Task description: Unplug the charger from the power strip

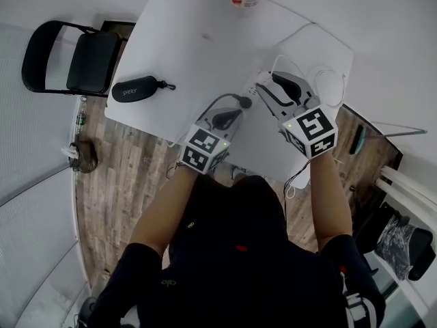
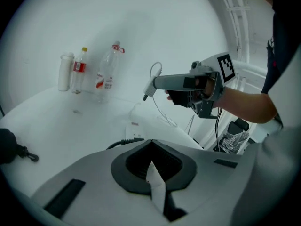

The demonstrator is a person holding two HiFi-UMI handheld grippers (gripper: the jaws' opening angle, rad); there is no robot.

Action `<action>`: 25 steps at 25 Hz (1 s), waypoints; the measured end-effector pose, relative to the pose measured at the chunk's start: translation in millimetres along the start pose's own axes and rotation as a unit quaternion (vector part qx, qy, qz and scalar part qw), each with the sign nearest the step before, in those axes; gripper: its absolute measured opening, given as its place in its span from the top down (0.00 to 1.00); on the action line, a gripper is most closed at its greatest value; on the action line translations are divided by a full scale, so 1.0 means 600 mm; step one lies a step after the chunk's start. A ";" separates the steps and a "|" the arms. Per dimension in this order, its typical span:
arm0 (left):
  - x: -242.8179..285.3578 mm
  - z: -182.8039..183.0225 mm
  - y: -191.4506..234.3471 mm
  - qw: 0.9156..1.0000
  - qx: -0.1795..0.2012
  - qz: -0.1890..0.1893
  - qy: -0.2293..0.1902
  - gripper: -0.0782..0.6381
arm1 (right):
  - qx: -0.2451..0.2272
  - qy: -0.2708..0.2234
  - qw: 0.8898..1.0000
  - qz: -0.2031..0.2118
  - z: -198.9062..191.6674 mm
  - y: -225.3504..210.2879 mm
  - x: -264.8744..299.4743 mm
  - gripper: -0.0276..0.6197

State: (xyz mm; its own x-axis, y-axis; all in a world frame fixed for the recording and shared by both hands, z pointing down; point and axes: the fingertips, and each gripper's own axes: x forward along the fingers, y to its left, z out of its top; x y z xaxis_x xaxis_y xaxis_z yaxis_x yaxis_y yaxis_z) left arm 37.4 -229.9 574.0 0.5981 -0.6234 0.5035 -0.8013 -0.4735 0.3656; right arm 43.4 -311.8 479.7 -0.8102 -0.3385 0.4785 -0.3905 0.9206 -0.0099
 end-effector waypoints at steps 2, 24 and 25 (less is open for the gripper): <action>-0.019 0.030 -0.009 1.000 0.011 0.004 -0.024 0.87 | 0.014 -0.024 1.000 -0.013 0.026 0.000 -0.028 0.72; -0.330 0.380 -0.117 0.955 0.088 0.070 -0.273 0.86 | 0.081 -0.257 0.958 -0.101 0.232 0.033 -0.340 0.72; -0.338 0.386 -0.122 0.954 0.091 0.070 -0.278 0.87 | 0.080 -0.261 0.956 -0.105 0.237 0.035 -0.349 0.72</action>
State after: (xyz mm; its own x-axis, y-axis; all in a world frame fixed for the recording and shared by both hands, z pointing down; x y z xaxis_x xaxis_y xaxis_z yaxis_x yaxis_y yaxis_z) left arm -22.7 -212.9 264.2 0.4388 -0.8982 0.0260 -0.8891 -0.4298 0.1575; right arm 142.7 -249.2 254.2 -0.7986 -0.6016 -0.0185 -0.5960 0.7947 -0.1151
